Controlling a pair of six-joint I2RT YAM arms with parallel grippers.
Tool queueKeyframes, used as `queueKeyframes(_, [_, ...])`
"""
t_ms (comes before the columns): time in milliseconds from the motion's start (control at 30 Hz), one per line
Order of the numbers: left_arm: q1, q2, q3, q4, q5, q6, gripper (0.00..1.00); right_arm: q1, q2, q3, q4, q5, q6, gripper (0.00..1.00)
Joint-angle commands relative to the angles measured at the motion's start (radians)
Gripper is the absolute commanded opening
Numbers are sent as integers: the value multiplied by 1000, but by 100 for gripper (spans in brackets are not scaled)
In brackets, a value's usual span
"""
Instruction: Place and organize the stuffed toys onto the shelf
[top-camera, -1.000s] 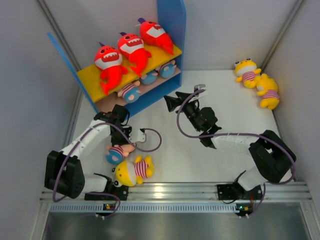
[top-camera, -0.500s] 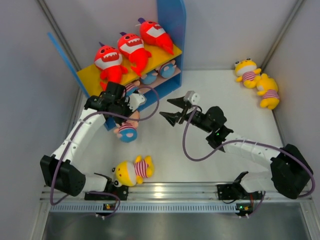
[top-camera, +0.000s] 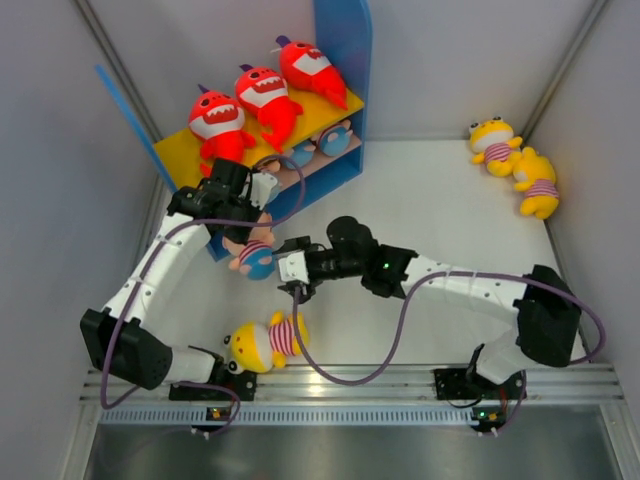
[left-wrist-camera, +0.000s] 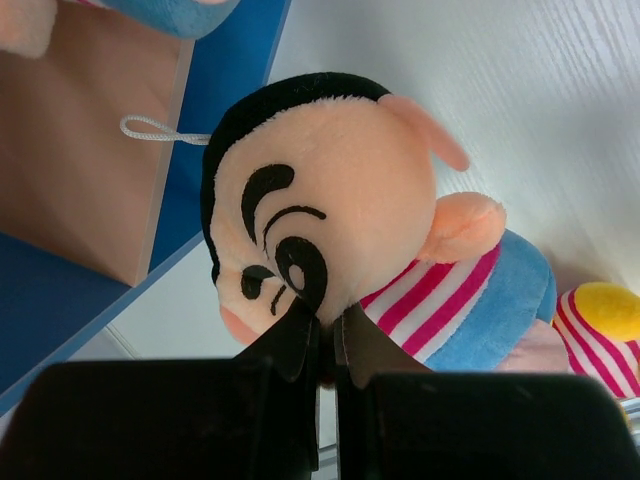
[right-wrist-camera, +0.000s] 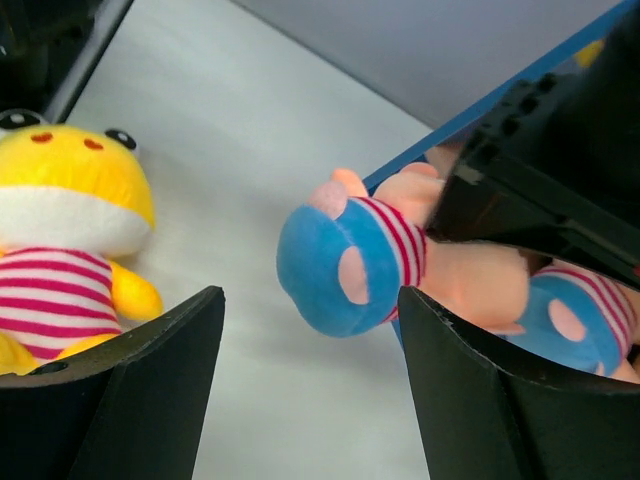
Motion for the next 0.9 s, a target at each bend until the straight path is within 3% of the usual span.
queueKeyframes(0, [-2, -39, 17, -23, 21, -47, 0, 40, 83, 92, -64, 36, -158, 71])
queueKeyframes(233, [-4, -75, 22, -23, 21, -47, 0, 40, 247, 236, -136, 62, -260, 71])
queueKeyframes(400, [-2, -108, 28, -35, 96, -48, 0, 32, 336, 282, -116, 128, -277, 69])
queueKeyframes(467, [-2, -117, 28, -49, 116, -48, 0, 31, 344, 278, -32, 159, -279, 61])
queueKeyframes(500, [-2, -126, 29, -57, 117, -48, 0, 31, 347, 263, -1, 180, -285, 52])
queueKeyframes(533, [-2, -131, 32, -60, 117, -47, 0, 29, 350, 256, 47, 188, -291, 36])
queueKeyframes(633, [-2, -155, 45, -67, 98, -33, 0, 22, 350, 261, 63, 187, -303, 15])
queueKeyframes(700, [-2, -173, 52, -67, 81, -12, 0, 23, 341, 282, 25, 181, -333, 8])
queueKeyframes(767, [-2, -186, 54, -69, 70, 2, 11, 25, 329, 295, -3, 178, -369, 0])
queueKeyframes(800, [-2, -201, 55, -70, 58, 11, 36, 26, 315, 317, -50, 181, -382, 0])
queueKeyframes(867, [-2, -223, 58, -69, 42, 21, 63, 31, 304, 347, -101, 173, -412, 0])
